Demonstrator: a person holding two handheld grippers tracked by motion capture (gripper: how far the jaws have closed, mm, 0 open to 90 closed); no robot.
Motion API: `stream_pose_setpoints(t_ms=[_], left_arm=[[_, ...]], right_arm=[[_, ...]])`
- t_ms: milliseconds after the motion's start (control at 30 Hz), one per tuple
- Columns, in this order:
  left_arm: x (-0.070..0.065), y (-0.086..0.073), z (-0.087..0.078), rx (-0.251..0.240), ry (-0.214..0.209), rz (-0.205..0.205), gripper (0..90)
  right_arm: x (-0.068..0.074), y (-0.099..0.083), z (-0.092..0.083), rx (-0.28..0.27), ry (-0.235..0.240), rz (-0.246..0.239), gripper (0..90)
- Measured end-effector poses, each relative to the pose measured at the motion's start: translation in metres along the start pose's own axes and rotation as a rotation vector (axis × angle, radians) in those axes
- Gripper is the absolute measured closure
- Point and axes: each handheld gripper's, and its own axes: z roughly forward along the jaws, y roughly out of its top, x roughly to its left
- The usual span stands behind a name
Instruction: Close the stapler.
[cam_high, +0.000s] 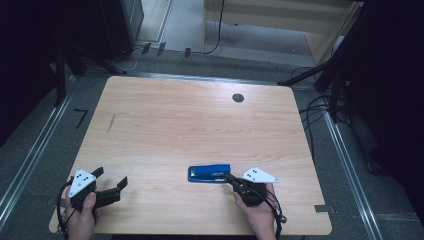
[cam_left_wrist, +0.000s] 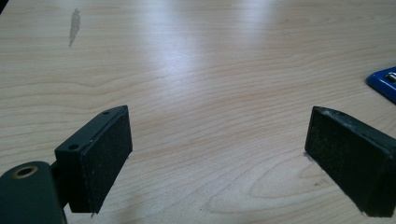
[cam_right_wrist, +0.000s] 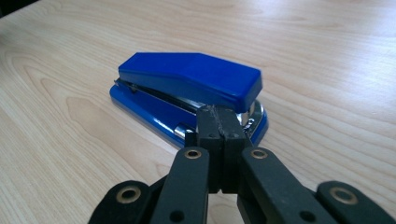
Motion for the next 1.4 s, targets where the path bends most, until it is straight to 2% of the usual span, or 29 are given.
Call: stream_pose_setpoints(t_ms=[167,500,767,1000,1133,1267,1400], left_arm=[[-0.001,0.0,0.001,0.009,-0.009,0.013,6.5],[-0.001,0.001,0.002,0.011,-0.007,0.013,6.4],[0.0,0.001,0.001,0.007,-0.013,0.005,6.5],[0.0,0.001,0.001,0.009,-0.017,0.003,6.5],[0.0,0.001,0.002,0.012,-0.014,0.006,6.5],[0.001,0.001,0.002,0.014,-0.017,0.004,6.5],[0.001,0.002,0.002,0.014,-0.015,0.002,6.5]], right_arm=[[-0.007,0.001,-0.01,-0.028,-0.013,0.013,88.1],[-0.02,0.004,-0.028,-0.088,-0.015,0.014,63.5],[-0.027,0.006,-0.042,-0.13,-0.052,0.039,45.5],[-0.039,0.002,-0.053,-0.132,-0.067,0.057,24.9],[-0.045,0.0,-0.061,-0.145,-0.08,0.076,19.0],[-0.049,-0.002,-0.068,-0.138,-0.095,0.101,17.6],[-0.052,-0.004,-0.076,-0.178,-0.128,0.119,11.9]])
